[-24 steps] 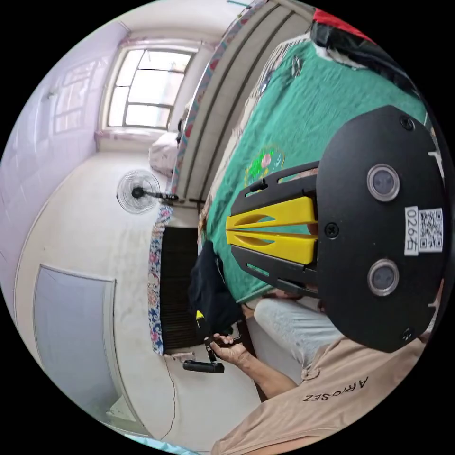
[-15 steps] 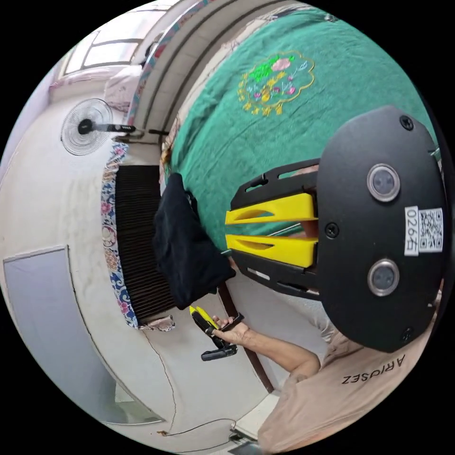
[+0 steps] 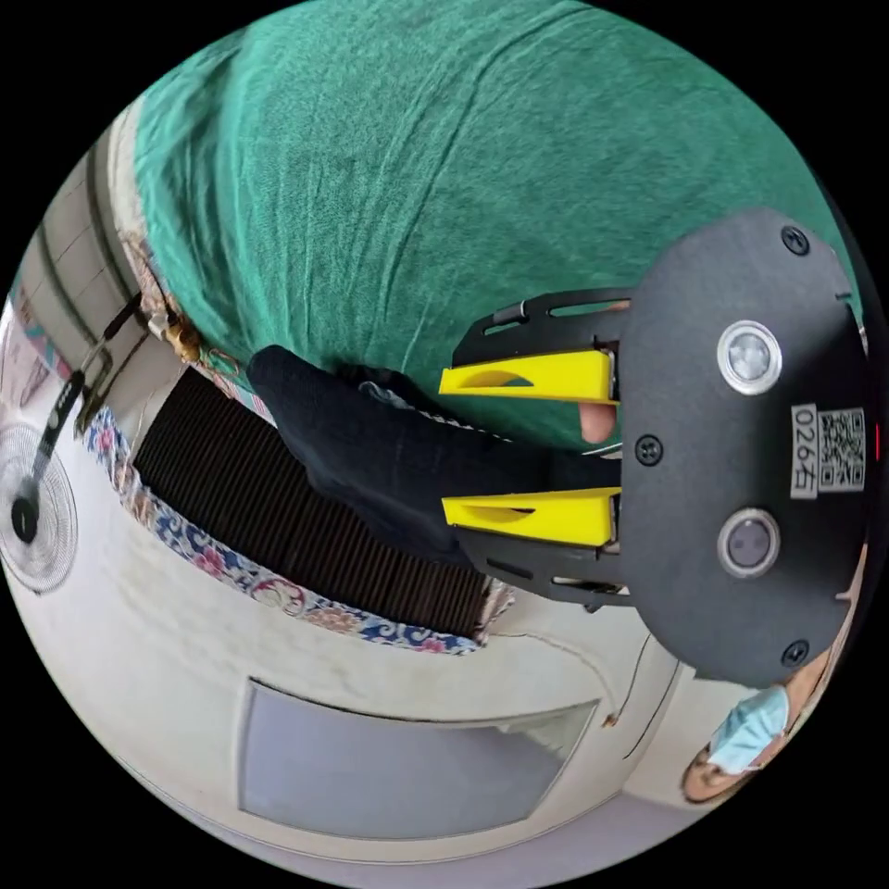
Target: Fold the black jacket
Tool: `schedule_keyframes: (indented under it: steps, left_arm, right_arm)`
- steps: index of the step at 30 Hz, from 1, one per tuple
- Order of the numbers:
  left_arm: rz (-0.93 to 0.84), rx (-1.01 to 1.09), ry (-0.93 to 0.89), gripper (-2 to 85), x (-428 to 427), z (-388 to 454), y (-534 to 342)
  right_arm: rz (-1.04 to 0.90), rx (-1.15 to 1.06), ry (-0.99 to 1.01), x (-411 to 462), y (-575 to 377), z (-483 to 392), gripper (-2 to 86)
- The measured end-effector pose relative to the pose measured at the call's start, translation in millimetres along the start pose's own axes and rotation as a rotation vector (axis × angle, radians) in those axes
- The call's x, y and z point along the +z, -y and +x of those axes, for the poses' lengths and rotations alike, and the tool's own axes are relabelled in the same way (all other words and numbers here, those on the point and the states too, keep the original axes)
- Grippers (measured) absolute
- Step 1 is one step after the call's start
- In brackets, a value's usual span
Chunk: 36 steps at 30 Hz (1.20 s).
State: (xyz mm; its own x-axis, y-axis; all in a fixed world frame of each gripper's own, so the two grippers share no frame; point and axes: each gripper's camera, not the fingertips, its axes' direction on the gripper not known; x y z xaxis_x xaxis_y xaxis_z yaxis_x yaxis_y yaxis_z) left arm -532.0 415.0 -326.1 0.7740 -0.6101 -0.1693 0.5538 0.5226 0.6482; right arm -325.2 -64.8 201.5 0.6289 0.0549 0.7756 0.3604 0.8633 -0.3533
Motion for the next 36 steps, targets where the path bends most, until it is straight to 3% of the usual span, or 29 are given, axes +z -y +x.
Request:
schedule_keyframes:
  steps: [7, 10, 17, 22, 28, 31, 36]
  left_arm:
    - [-0.05, -0.043, -0.154, 25.9, 15, -23, 39]
    - [-0.135, -0.027, -0.051, 23.2, 25, -24, 54]
    - [-0.081, 0.12, 0.193, 18.2, 19, 25, 64]
    - [-0.103, 0.158, 0.228, 18.4, 28, 36, 75]
    - [-0.176, 0.239, 0.274, 17.9, 36, 57, 87]
    - [-0.181, 0.308, 0.342, 17.4, 37, 77, 86]
    - [-0.092, 0.509, 0.575, 16.3, 37, 129, 70]
  right_arm:
    - [0.046, 0.086, 0.126, 59, 117, 16, 17.1]
    - [0.021, 0.111, 0.132, 86, 151, 11, 18.4]
    - [0.045, -0.047, -0.117, 103, 172, -54, 11.7]
    - [0.038, -0.24, -0.342, 122, 169, -107, 12.8]
    - [-0.065, -0.194, -0.368, 144, 184, -117, 13.3]
    - [0.004, -0.216, -0.427, 140, 172, -134, 10.5]
    - [0.18, -0.534, -0.736, 155, 116, -192, 7.1]
